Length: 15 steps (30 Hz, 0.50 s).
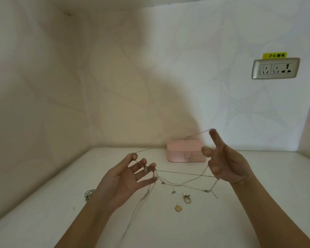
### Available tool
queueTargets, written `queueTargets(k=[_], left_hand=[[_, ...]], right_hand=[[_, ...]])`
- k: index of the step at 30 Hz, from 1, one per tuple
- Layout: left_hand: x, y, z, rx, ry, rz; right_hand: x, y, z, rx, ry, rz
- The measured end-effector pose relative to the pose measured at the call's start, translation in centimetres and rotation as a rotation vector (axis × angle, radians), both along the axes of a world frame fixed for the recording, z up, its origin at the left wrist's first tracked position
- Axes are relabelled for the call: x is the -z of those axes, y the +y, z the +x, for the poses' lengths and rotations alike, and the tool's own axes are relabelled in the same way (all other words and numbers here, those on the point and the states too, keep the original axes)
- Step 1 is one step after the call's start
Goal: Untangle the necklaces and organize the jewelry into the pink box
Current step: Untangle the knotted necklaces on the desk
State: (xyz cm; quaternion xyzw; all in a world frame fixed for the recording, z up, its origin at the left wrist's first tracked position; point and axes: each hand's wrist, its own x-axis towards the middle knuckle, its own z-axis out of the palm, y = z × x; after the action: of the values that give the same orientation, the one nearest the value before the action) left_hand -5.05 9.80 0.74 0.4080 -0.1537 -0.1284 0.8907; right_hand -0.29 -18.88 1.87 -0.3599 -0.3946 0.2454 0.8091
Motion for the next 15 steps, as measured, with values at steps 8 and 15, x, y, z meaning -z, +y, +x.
queueTargets(k=[8,15], left_hand=[[-0.7,-0.5,-0.6,-0.298,-0.057,0.503],[2.7,-0.3,1.0,-0.484,-0.076,0.993]], right_hand=[[-0.6,-0.7,0.3,-0.062,-0.031,-0.16],[0.8,-1.0,1.7,0.079,-0.06,-0.163]])
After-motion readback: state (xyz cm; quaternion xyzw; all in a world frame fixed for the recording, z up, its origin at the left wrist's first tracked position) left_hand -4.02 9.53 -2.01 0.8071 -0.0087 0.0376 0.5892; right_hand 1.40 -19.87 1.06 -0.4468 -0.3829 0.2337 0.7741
